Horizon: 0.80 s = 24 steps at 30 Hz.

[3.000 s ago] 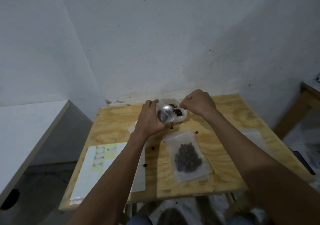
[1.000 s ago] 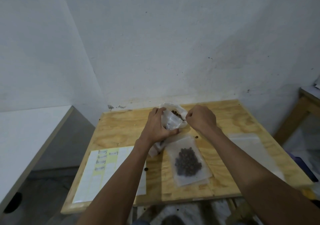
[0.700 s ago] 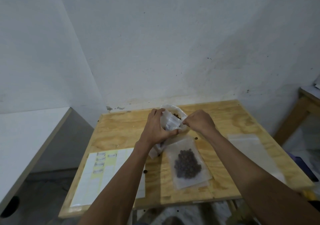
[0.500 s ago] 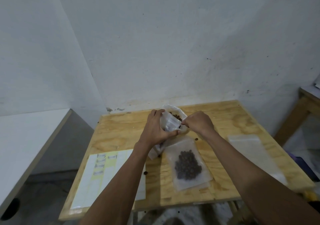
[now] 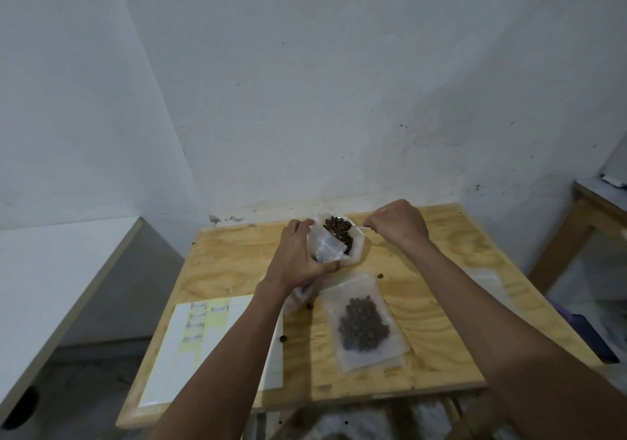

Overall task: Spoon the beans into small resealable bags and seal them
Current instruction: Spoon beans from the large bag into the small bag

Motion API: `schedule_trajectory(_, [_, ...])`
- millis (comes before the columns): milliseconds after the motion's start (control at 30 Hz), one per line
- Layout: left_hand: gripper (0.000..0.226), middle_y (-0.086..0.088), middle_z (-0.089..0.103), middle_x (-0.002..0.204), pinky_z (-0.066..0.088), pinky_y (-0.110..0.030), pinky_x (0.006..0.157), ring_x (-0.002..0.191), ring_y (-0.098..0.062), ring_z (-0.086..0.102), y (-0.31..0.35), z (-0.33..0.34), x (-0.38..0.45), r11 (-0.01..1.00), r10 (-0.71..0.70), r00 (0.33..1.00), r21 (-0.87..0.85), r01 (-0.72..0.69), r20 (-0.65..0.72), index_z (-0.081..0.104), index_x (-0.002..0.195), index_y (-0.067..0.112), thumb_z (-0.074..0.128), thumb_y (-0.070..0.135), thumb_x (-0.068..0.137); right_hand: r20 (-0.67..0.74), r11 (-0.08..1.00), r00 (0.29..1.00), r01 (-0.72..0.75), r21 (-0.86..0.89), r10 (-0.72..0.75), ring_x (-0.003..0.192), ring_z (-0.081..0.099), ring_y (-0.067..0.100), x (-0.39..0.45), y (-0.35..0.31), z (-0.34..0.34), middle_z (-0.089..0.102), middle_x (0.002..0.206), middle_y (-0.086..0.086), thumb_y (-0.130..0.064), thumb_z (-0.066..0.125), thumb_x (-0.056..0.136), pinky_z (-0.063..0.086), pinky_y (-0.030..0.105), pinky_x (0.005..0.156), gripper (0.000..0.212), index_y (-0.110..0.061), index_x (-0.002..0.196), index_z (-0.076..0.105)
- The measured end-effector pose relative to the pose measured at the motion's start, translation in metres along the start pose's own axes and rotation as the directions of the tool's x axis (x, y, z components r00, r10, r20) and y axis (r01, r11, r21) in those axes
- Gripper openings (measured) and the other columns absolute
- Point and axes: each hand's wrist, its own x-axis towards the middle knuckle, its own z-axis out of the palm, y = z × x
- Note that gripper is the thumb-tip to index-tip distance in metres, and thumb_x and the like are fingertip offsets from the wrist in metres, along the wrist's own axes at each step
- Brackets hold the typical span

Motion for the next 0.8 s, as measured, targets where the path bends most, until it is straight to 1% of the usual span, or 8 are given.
schedule_trajectory(67, [0.111,-0.004,0.049,0.131,0.043,-0.032,0.099,0.123,-0.02,0.045,0.002,0.0,0.0,1.0,-0.009,1.0,-0.001,0.009,-0.014,0.048,0.139,0.01,0.069,0.08,0.056,0.028,0.999,0.999,0.033,-0.022,-0.033,0.045,0.047,0.023,-0.003,-0.006,-0.001,0.05,0.045,0.0,-0.018,0.072,0.074,0.036,0.026,0.049,0.029,-0.008,0.051,0.058])
schedule_trajectory(167, [0.109,-0.005,0.052,0.125,0.045,-0.036,0.096,0.117,-0.02,0.046,0.004,0.0,-0.001,1.0,0.0,0.999,0.007,0.0,-0.036,0.05,0.136,0.009,0.067,0.082,0.057,0.078,0.975,0.983,0.178,-0.134,-0.169,0.078,0.074,0.035,-0.009,-0.011,0.004,0.078,0.082,0.01,-0.022,0.069,0.079,0.053,0.032,0.055,0.019,-0.006,0.082,0.08])
schedule_trajectory(233, [0.112,-0.005,0.051,0.125,0.044,-0.033,0.095,0.116,-0.02,0.046,0.004,0.0,-0.002,1.0,-0.006,0.999,0.011,0.006,-0.036,0.049,0.137,0.009,0.065,0.085,0.057,0.024,0.955,0.974,0.228,-0.19,-0.227,0.078,0.074,0.033,-0.016,-0.013,0.005,0.078,0.078,0.003,-0.015,0.062,0.082,0.046,0.028,0.053,0.02,-0.012,0.08,0.081])
schedule_trajectory(367, [0.116,-0.005,0.047,0.13,0.036,-0.027,0.095,0.122,-0.021,0.044,0.0,-0.006,-0.006,0.999,-0.042,0.998,-0.003,0.042,-0.055,0.044,0.143,0.009,0.066,0.082,0.056,-0.108,0.952,0.973,0.17,-0.255,-0.203,0.051,0.06,0.021,-0.022,-0.014,0.003,0.07,0.063,-0.002,-0.007,0.055,0.087,0.035,0.018,0.043,0.03,-0.019,0.068,0.076])
schedule_trajectory(467, [0.118,-0.002,0.045,0.13,0.037,-0.027,0.096,0.123,-0.02,0.043,-0.002,-0.013,-0.008,0.998,-0.057,0.994,-0.03,0.054,-0.094,0.043,0.145,0.009,0.066,0.083,0.056,-0.088,0.957,0.987,0.103,-0.273,-0.131,0.043,0.039,0.017,-0.022,-0.007,0.013,0.048,0.05,-0.001,-0.002,0.053,0.086,0.026,0.021,0.042,0.034,-0.015,0.054,0.054])
schedule_trajectory(567, [0.116,-0.002,0.045,0.131,0.038,-0.027,0.099,0.123,-0.019,0.044,-0.002,-0.018,-0.008,0.998,-0.056,0.986,-0.047,0.049,-0.157,0.042,0.146,0.008,0.066,0.081,0.059,-0.023,0.969,0.995,0.086,-0.231,-0.093,0.054,0.052,0.021,-0.022,0.0,0.028,0.058,0.063,0.003,-0.003,0.055,0.09,0.04,0.028,0.047,0.03,-0.013,0.062,0.062])
schedule_trajectory(667, [0.114,-0.004,0.044,0.135,0.037,-0.026,0.1,0.125,-0.019,0.044,-0.001,-0.023,-0.009,0.999,-0.028,0.976,-0.041,0.02,-0.214,0.041,0.147,0.007,0.068,0.079,0.063,0.034,0.975,0.995,0.103,-0.198,-0.098,0.1,0.069,0.027,-0.026,0.002,0.038,0.073,0.114,0.009,-0.006,0.061,0.092,0.049,0.028,0.07,0.027,-0.011,0.114,0.076])
schedule_trajectory(800, [0.11,-0.004,0.044,0.136,0.04,-0.028,0.103,0.125,-0.019,0.046,0.0,-0.026,-0.007,0.999,0.013,0.958,-0.026,-0.022,-0.285,0.042,0.147,0.007,0.071,0.077,0.068,-0.115,0.966,0.96,0.259,0.016,-0.255,0.101,0.07,0.017,-0.027,-0.008,0.034,0.076,0.11,0.0,-0.026,0.068,0.093,0.051,0.026,0.075,0.016,-0.021,0.104,0.078])
